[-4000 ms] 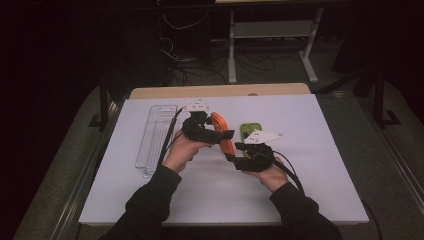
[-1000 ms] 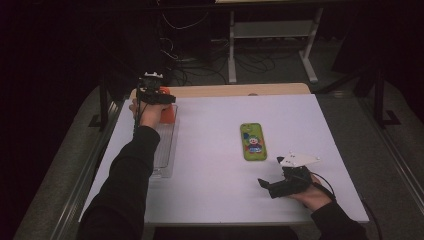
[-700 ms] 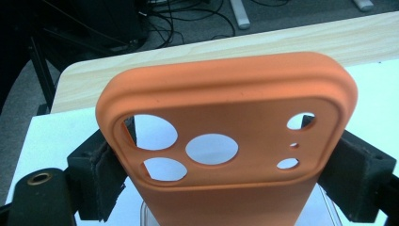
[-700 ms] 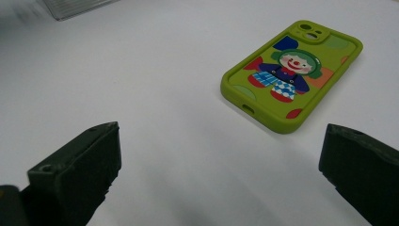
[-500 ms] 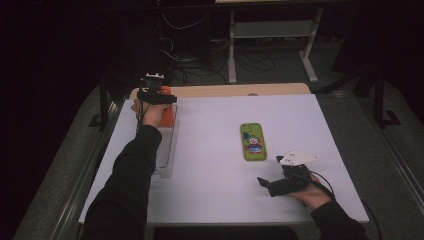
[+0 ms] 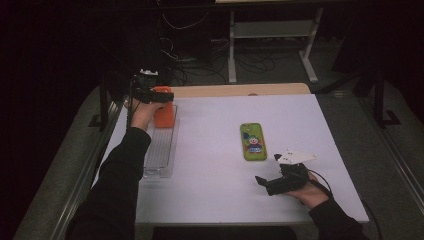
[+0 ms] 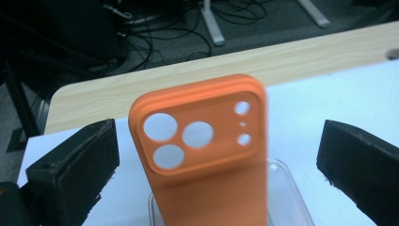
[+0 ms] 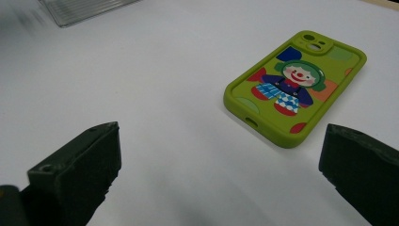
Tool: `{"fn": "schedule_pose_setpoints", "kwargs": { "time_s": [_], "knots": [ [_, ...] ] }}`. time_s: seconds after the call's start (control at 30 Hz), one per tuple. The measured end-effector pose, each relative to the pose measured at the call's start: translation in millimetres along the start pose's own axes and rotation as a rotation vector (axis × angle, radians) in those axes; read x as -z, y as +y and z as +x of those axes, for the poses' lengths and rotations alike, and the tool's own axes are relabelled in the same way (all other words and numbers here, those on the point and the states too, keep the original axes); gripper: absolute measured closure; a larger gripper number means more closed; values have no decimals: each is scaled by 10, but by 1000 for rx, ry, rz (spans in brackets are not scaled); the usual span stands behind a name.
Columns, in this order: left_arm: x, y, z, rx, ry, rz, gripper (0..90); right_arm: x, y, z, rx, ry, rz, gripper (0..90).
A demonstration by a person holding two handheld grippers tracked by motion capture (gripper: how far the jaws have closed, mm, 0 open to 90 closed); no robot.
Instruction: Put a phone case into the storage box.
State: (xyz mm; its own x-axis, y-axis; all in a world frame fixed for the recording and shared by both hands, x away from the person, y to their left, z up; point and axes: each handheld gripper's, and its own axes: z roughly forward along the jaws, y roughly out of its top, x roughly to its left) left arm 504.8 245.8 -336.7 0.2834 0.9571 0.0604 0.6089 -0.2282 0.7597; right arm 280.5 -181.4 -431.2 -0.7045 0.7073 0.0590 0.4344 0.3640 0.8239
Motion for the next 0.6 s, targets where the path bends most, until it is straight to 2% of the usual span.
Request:
{"fn": "schedule_pose_setpoints", "kwargs": {
  "time_s": [0.13,0.33,0.4,0.43,0.57,0.6],
  "knots": [
    [165,-28,-34,-34,-49,-8,0,7,1,8,3,-4,-4,0],
    [361,-139,-133,-69,-170,-20,0,15,1,13,0,-7,-2,0],
    [416,-189,-187,-75,-219,-26,0,22,6,15,-3,-9,-5,0],
    [445,-220,-224,-91,-239,-26,0,26,9,13,1,-11,-11,0],
    [534,-303,-348,-140,-299,-35,0,37,9,21,0,-15,-8,0],
    [555,-326,-389,-140,-314,-43,0,38,10,24,1,-18,-10,0]
  ]
}}
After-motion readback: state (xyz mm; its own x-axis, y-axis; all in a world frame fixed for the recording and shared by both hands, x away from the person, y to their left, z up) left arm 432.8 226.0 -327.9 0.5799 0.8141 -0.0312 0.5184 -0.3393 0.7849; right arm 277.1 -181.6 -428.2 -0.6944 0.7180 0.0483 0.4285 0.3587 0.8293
